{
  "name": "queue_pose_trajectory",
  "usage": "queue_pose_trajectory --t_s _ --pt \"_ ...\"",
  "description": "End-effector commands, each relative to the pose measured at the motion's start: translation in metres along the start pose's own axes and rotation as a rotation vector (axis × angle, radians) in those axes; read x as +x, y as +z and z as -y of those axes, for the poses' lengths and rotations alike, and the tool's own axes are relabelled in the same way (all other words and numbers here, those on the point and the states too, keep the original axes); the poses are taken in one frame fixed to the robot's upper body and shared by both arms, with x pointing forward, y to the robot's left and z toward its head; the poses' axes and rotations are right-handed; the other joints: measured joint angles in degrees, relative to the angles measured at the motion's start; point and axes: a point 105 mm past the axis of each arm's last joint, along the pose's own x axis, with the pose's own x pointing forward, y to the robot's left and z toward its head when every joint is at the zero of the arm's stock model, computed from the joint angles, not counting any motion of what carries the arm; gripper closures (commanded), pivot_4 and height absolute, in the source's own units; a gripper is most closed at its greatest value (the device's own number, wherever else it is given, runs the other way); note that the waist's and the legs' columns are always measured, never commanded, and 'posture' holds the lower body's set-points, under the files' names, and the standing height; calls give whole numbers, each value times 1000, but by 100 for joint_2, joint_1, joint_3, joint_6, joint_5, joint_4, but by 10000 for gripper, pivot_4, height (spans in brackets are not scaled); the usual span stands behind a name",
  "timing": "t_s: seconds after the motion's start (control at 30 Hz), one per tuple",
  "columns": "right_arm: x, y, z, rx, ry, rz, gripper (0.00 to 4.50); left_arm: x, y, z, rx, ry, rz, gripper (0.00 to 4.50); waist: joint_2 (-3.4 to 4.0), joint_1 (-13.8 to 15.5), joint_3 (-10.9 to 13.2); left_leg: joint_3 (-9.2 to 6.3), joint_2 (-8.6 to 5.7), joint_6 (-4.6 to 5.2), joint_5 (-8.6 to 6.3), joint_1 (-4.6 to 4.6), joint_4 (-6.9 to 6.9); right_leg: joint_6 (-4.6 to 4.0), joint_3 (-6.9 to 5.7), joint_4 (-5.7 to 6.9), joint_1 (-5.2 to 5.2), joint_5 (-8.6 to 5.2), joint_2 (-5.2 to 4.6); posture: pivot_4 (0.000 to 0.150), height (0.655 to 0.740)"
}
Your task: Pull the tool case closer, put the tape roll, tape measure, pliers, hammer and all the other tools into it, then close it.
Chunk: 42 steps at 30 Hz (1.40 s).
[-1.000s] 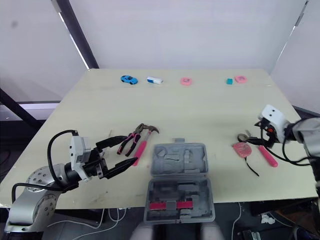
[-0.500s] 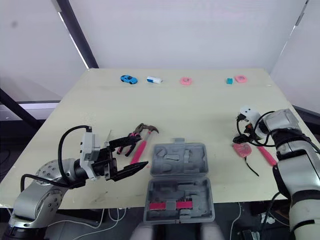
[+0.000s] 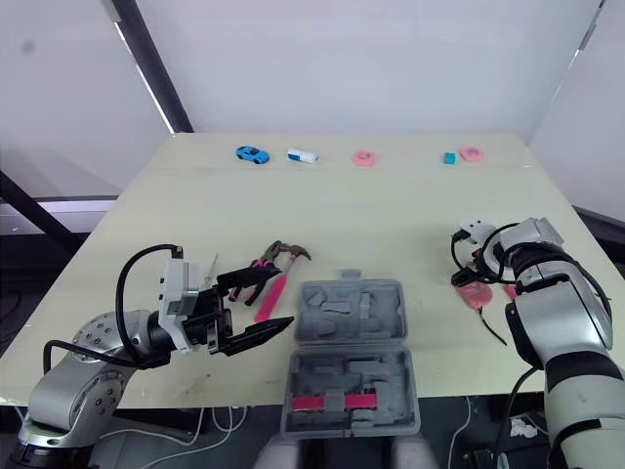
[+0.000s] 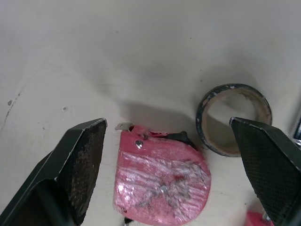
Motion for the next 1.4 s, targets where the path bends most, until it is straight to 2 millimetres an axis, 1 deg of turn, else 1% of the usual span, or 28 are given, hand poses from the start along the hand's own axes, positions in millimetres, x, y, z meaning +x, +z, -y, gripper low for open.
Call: queue_pose_trajectory --t_s 0.03,0.23,0.27,0.33,0.4,0.43,0.47,0.57,0.6,0.83,1.03,1.13,1.27,1.33,1.4 --pt "-4 12 4 5 -37 63 1082 1 9 5 38 -11 23 36 0 -22 0 0 0 0 0 0 0 0 0 1 0 0 0 1500 7395" --pt "-1 10 8 31 -74 81 1082 0 10 4 40 -4 23 36 0 -57 0 0 0 0 0 -2 0 16 0 -3 0 9 0 1500 7395" --pt "-1 10 9 38 -83 85 3328 0 10 4 41 -4 22 0 0 -67 0 0 0 0 0 -2 0 16 1 -3 0 9 0 1500 7395" --pt "1 8 10 48 -95 89 9561 0 10 4 41 -4 23 0 0 -81 0 0 0 0 0 -2 -1 16 0 -3 0 9 0 1500 7395" --pt "3 7 10 49 -99 89 17249 0 10 6 33 -18 24 0 0 -88 0 -1 0 0 0 -2 -1 17 0 -2 0 10 0 1500 7395" --pt "3 7 10 48 -100 89 24004 0 10 7 26 -28 23 0 0 -89 0 -1 0 0 0 -2 -1 17 0 -2 0 10 0 1500 7395" --pt "4 7 9 47 -99 90 25717 0 10 8 22 -36 22 0 0 -92 0 -1 0 0 0 -2 -1 18 1 -2 0 10 0 1500 7395" --pt "6 10 6 38 -90 98 39423 -1 11 7 28 -32 21 0 1 -104 0 0 0 0 0 0 -1 18 2 -1 0 10 0 1500 7395" --pt "7 11 5 33 -87 100 44885 -1 11 7 29 -30 21 0 1 -102 0 0 0 0 0 0 -1 19 2 -1 0 11 0 1500 7395" --pt "9 11 5 -6 -98 97 44885 -2 11 8 31 -30 18 0 1 -98 0 0 0 0 0 -1 -1 18 2 -2 0 10 0 1500 7395" --pt "5 12 6 -55 -87 80 44885 -3 12 7 35 -25 25 0 1 -97 1 0 0 0 0 -1 -1 17 2 -2 0 10 0 1500 7395" --pt "0 11 11 -153 -108 39 44885 -4 12 6 38 -26 27 0 2 -97 1 0 0 0 0 -1 -1 18 2 -2 0 10 0 1500 7395" --pt "-14 16 10 -296 -58 -5 44885 -10 10 8 35 -47 14 0 4 -96 3 0 0 0 0 -1 -1 17 2 -3 -1 9 0 1500 7395" --pt "-18 19 7 -394 -31 -26 44885 -12 9 8 33 -56 10 0 5 -98 3 0 0 0 0 0 -2 16 2 -3 -1 9 0 1500 7395" --pt "-22 26 -1 -493 25 -18 44885 -13 9 7 37 -58 11 0 8 -104 5 0 0 0 0 1 -2 14 2 -2 -1 8 0 1500 7395"
